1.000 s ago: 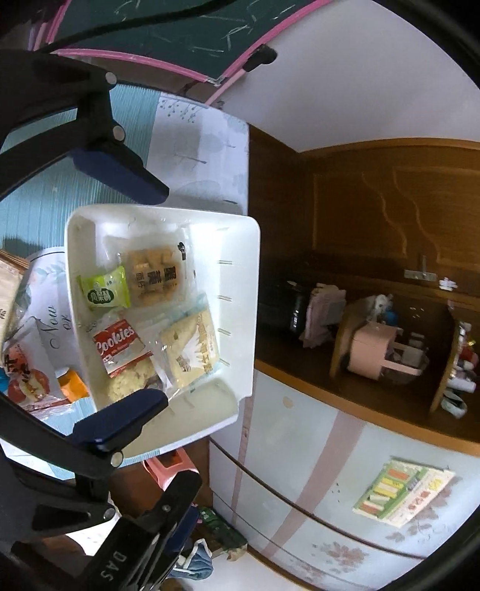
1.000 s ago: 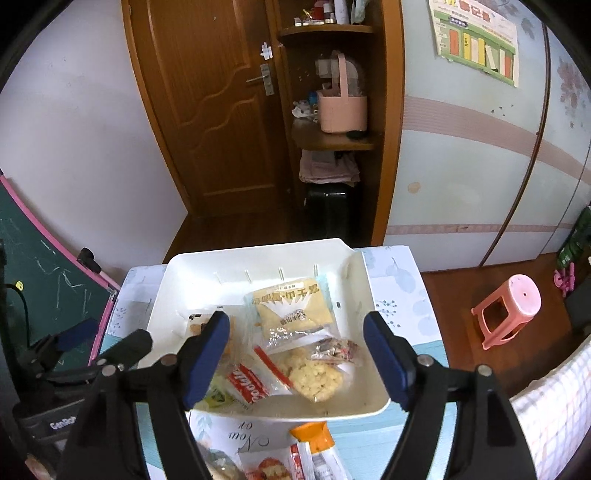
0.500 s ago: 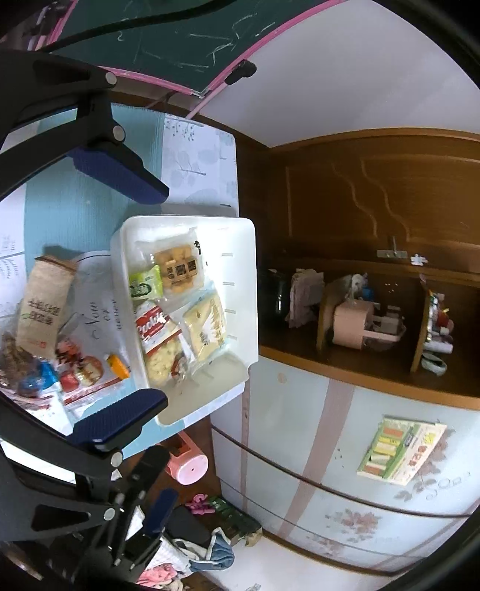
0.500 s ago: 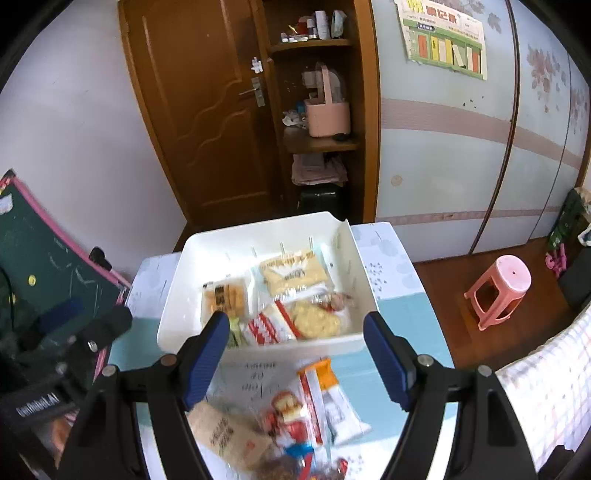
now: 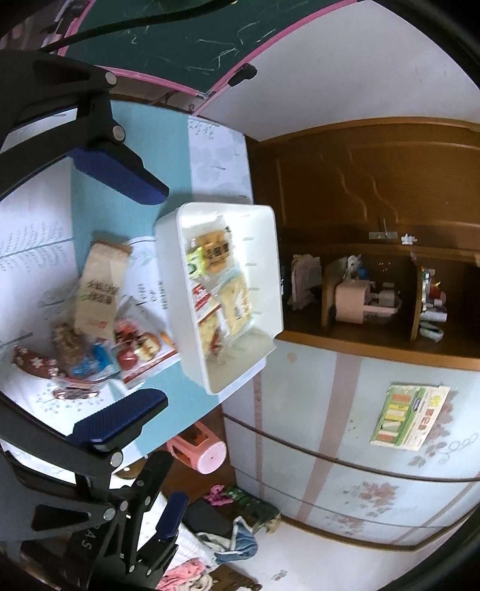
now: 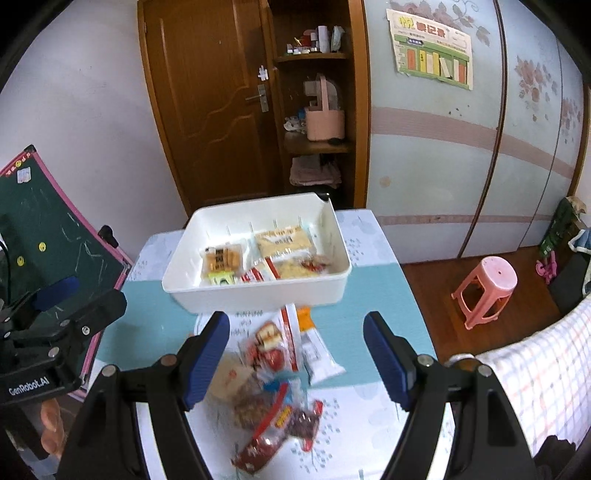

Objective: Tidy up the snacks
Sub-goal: 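Withdraw both tools from the tray toward the remaining snacks, then grasp the beige biscuit pack with the left tool while the right tool grasps the red-striped bag, then lift both packs over the white tray and open both tools to drop them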

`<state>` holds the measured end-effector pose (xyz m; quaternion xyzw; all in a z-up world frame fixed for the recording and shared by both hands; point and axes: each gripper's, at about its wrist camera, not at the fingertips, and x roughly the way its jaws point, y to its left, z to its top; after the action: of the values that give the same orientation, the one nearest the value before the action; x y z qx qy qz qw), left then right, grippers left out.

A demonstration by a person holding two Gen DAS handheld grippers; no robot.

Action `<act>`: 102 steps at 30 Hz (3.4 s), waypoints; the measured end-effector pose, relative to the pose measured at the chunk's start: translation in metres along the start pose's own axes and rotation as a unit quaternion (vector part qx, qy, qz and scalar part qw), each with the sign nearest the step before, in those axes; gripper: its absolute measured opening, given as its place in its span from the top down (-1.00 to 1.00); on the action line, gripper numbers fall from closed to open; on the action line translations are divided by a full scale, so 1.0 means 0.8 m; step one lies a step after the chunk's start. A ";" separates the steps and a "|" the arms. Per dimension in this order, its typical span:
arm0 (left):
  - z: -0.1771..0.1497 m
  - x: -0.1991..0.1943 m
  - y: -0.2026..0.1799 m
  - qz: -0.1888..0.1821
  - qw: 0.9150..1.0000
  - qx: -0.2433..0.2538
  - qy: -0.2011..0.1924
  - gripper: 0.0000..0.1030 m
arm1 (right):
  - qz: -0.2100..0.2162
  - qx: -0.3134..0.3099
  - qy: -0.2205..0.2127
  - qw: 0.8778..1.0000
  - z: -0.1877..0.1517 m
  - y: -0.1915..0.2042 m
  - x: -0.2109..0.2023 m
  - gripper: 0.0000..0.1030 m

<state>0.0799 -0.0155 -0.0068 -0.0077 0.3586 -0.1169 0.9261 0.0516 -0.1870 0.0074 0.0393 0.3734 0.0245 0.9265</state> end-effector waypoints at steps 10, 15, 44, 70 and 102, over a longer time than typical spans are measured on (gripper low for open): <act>-0.068 0.038 -0.016 -0.004 0.998 0.010 0.060 -0.93 | -0.001 -0.004 0.067 0.998 -0.075 -0.013 0.025 -0.47; -0.083 0.050 -0.016 -0.001 0.997 0.009 0.078 -0.93 | 0.001 0.004 0.102 0.995 -0.110 -0.018 0.043 -0.47; -0.114 0.123 -0.005 0.019 0.987 -0.018 0.156 -0.93 | 0.104 0.053 0.173 0.978 -0.169 -0.028 0.132 -0.46; -0.114 0.253 0.087 -0.034 0.938 -0.267 0.216 -0.54 | 0.117 0.067 0.155 0.979 -0.168 -0.056 0.163 0.68; -0.005 0.070 0.038 -0.068 0.996 -0.059 0.022 0.80 | 0.142 0.058 0.058 0.986 -0.084 -0.042 0.078 0.68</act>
<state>0.1235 0.0019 -0.0495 -0.0842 0.3837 -0.1580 0.9059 0.0505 -0.2124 -0.0870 0.1441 0.4182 0.1360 0.8865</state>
